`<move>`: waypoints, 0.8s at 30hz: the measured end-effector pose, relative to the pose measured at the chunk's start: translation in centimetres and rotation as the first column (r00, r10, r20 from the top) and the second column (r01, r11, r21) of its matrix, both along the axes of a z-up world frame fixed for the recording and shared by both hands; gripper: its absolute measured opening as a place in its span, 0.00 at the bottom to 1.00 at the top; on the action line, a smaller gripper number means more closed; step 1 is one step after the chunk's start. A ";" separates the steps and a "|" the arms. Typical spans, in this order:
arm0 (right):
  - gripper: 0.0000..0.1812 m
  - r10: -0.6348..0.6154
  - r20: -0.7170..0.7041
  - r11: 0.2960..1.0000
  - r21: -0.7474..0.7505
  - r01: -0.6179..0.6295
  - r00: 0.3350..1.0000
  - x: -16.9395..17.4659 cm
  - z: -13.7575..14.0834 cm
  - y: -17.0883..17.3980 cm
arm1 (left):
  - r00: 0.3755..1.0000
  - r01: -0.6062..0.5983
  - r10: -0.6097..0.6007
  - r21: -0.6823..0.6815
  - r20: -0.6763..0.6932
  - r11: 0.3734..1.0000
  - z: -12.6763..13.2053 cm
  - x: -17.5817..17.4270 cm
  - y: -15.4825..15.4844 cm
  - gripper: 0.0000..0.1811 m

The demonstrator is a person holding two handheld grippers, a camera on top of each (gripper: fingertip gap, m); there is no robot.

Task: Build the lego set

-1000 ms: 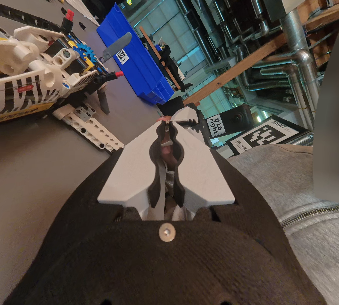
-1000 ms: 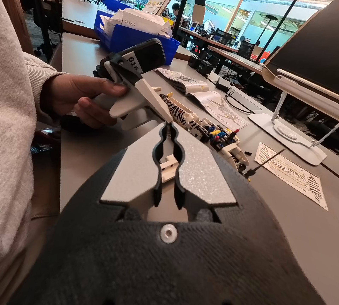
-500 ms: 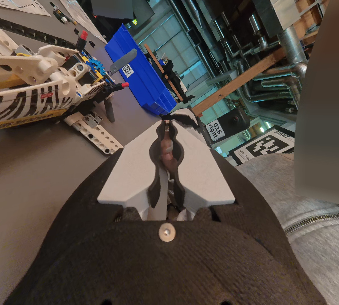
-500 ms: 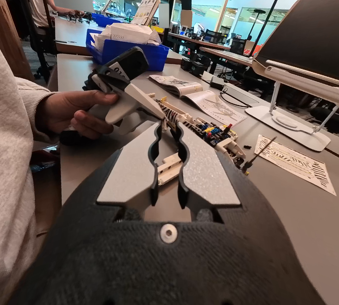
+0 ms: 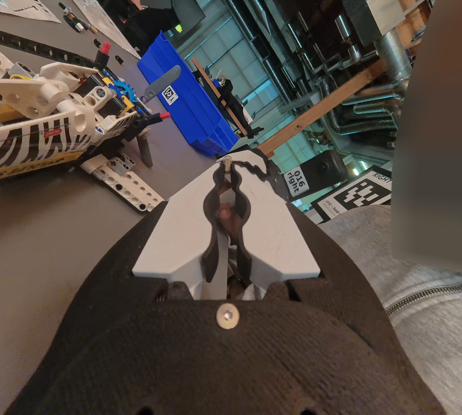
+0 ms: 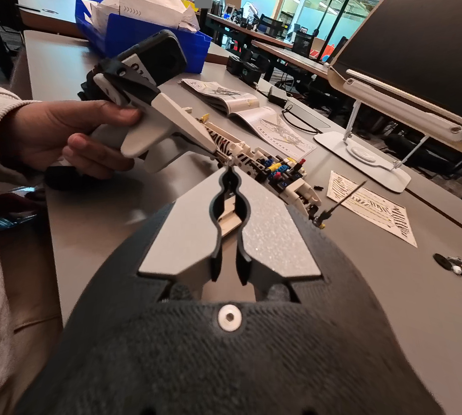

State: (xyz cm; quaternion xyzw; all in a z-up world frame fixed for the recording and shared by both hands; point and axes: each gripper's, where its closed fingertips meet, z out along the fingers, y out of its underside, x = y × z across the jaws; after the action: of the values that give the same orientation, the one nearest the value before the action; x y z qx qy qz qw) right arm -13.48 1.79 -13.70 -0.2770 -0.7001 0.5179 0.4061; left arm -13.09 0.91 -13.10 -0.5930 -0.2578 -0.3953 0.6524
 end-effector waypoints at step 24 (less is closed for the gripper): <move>0.02 0.051 -0.023 0.997 -0.060 -0.052 0.998 0.5 0.7 -0.1 | 0.999 0.020 -0.021 -0.028 -0.040 0.999 -0.3 0.5 0.3 0.01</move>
State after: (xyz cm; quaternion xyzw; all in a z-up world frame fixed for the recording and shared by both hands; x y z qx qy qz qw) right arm -13.01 1.68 -12.99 -0.2655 -0.6866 0.5520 0.3917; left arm -12.56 1.19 -13.37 -0.6123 -0.2440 -0.3863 0.6452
